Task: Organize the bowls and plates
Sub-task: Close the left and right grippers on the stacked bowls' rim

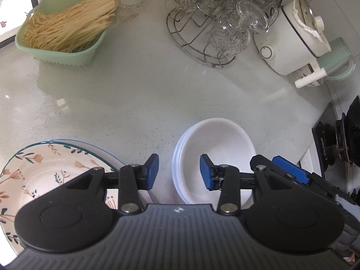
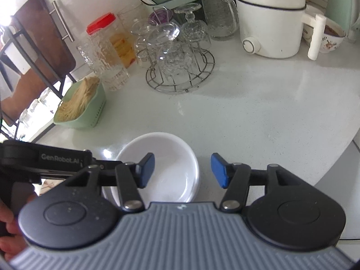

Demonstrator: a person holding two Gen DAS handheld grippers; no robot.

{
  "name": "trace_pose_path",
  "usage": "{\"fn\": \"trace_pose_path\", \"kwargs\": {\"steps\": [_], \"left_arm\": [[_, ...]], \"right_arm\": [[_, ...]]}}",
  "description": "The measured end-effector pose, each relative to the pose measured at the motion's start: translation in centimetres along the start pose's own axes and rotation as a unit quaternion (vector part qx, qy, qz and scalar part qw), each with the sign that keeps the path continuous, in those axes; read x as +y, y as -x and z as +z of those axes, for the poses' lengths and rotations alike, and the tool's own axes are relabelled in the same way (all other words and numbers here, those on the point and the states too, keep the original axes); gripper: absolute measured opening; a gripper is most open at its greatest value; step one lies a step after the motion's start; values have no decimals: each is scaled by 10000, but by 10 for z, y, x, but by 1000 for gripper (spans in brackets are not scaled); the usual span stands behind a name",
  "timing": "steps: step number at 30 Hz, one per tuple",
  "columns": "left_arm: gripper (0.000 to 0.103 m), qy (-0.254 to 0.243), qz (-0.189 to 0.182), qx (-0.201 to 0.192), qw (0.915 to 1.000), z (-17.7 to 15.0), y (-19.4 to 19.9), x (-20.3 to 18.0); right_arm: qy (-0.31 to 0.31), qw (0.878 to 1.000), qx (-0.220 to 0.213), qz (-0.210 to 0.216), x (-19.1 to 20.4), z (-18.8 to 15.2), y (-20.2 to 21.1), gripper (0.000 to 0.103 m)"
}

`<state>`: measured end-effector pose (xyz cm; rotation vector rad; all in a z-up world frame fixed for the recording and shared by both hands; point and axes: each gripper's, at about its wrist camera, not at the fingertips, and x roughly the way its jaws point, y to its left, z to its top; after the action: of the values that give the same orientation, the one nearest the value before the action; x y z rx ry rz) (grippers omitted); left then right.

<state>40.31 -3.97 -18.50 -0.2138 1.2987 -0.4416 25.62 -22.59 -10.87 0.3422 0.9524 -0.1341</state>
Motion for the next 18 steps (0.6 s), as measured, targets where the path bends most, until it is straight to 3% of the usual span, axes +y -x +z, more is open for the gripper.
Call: {"fn": "trace_pose_path", "kwargs": {"steps": [10,12,16,18], "left_arm": [[43,-222,203,139,9995,1,-18,-4],[37,-205,219,213,9993,2,-22,-3],[34,-24,9,223,9997,3,-23,1],[34,120,-134,252,9995,5,-23,4]], "right_arm": [[-821,9953,253,456,-36,-7,-19,57],[-1017,9926,301,596,-42,-9,-23,52],[-1248,9885,450,722,-48,-14,-30,37],[-1319,9867,506,804,-50,-16,-33,36]]}}
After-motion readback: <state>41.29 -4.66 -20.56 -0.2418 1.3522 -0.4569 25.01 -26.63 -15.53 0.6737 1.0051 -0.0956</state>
